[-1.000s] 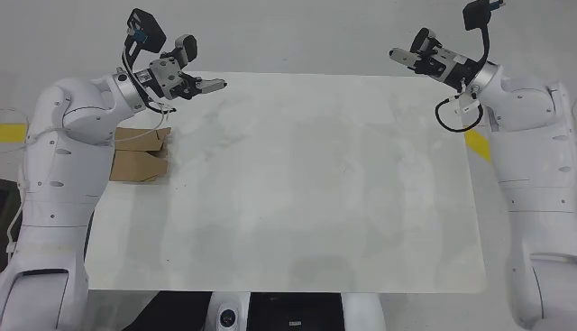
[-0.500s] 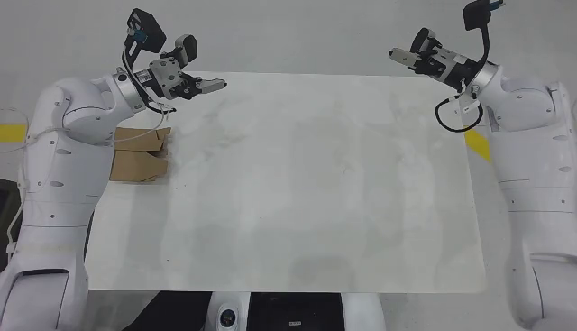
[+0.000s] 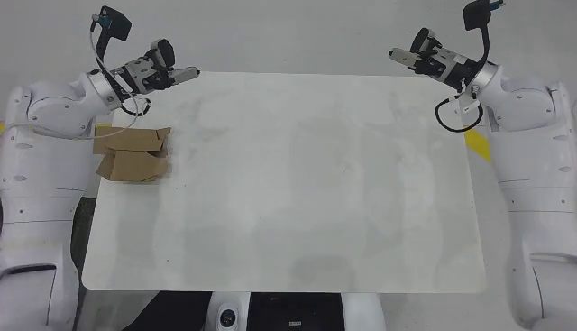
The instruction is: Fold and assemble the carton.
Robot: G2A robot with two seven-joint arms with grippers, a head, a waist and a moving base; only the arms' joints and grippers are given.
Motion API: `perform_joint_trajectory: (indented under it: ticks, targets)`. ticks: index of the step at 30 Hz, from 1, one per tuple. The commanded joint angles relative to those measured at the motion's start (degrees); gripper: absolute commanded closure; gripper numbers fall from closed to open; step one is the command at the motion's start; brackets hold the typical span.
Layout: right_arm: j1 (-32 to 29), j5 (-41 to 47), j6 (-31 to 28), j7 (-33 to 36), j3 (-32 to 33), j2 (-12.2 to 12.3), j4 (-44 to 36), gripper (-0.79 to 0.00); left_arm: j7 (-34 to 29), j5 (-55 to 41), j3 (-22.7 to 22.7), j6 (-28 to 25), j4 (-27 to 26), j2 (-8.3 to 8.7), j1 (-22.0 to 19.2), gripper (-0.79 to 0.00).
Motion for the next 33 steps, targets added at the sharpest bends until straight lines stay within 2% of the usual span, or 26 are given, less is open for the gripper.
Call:
perform_joint_trajectory:
  ticks: [1,10,25,28,33]
  targets:
    - [0.0,0.0,0.0,0.0,0.0,0.0,0.0,-0.785,-2.4,-3.9,-1.2,1.5,3.3,0.41,-0.8,-0.785]
    - [0.0,0.0,0.0,0.0,0.0,0.0,0.0,-0.785,-9.7,-14.8,-4.3,3.4,17.3,1.81,-6.5,-0.785]
    - [0.0,0.0,0.0,0.0,0.0,0.0,0.0,-0.785,-11.7,-12.9,-4.4,2.2,37.9,3.79,-16.3,-0.785]
    - [0.0,0.0,0.0,0.0,0.0,0.0,0.0,-0.785,-14.2,-11.8,-4.6,2.0,42.1,4.69,-18.5,-0.785]
    - [0.0,0.0,0.0,0.0,0.0,0.0,0.0,-0.785,-14.6,-7.9,-4.6,0.5,46.8,6.5,-20.8,-0.785]
